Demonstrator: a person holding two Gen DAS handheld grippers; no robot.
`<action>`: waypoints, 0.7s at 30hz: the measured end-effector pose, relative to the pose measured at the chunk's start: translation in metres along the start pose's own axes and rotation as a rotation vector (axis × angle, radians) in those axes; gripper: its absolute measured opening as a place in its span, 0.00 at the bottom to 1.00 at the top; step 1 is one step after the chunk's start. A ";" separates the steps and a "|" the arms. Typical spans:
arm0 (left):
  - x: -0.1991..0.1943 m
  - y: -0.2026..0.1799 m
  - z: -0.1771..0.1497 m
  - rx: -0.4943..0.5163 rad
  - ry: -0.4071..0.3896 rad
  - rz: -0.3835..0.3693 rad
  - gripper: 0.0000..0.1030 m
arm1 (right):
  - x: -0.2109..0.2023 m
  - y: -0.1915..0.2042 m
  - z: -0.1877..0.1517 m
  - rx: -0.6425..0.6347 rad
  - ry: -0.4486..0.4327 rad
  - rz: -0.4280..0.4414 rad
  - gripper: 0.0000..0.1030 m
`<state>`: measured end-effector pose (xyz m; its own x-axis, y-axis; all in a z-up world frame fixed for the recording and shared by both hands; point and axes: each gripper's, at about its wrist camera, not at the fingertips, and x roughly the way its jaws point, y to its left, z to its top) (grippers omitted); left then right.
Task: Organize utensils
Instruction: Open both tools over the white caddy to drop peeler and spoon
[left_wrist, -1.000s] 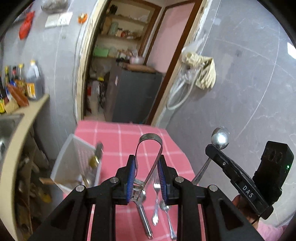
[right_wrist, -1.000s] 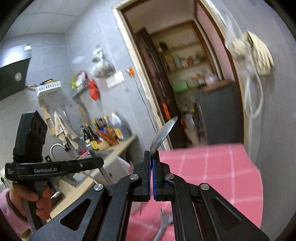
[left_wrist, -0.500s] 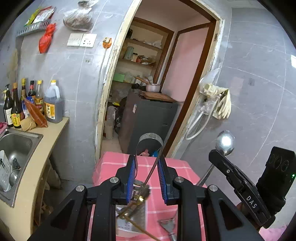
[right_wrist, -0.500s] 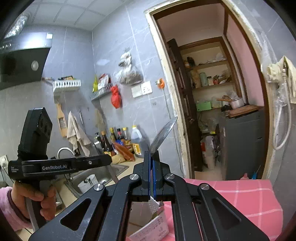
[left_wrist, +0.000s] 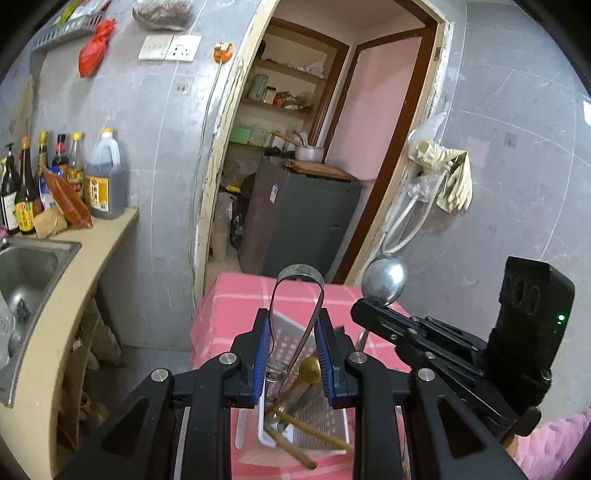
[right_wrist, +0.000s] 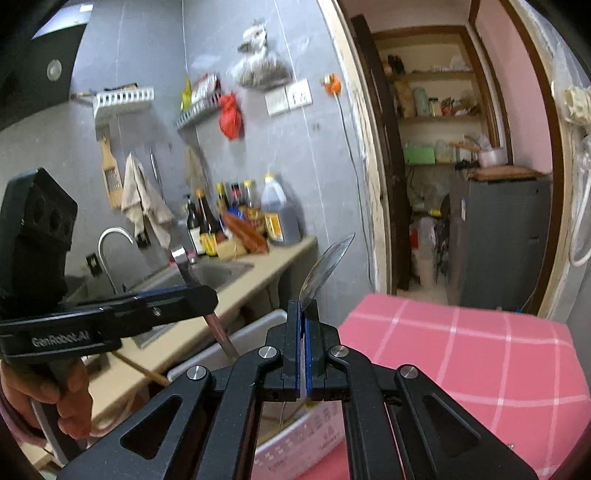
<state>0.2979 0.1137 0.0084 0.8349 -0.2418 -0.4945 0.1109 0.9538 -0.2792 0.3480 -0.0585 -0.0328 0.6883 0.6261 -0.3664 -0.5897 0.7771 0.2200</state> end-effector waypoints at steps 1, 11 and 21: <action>0.001 0.001 -0.002 -0.002 0.005 -0.003 0.22 | 0.002 -0.001 -0.002 0.003 0.012 0.004 0.02; 0.005 0.012 -0.001 -0.070 0.061 -0.048 0.23 | 0.009 0.000 -0.011 0.015 0.071 0.033 0.03; 0.000 0.014 -0.004 -0.089 0.068 -0.037 0.38 | -0.006 -0.005 -0.016 0.039 0.079 0.008 0.32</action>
<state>0.2979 0.1264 0.0012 0.7921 -0.2911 -0.5365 0.0902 0.9251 -0.3688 0.3407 -0.0672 -0.0461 0.6476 0.6261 -0.4342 -0.5770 0.7752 0.2573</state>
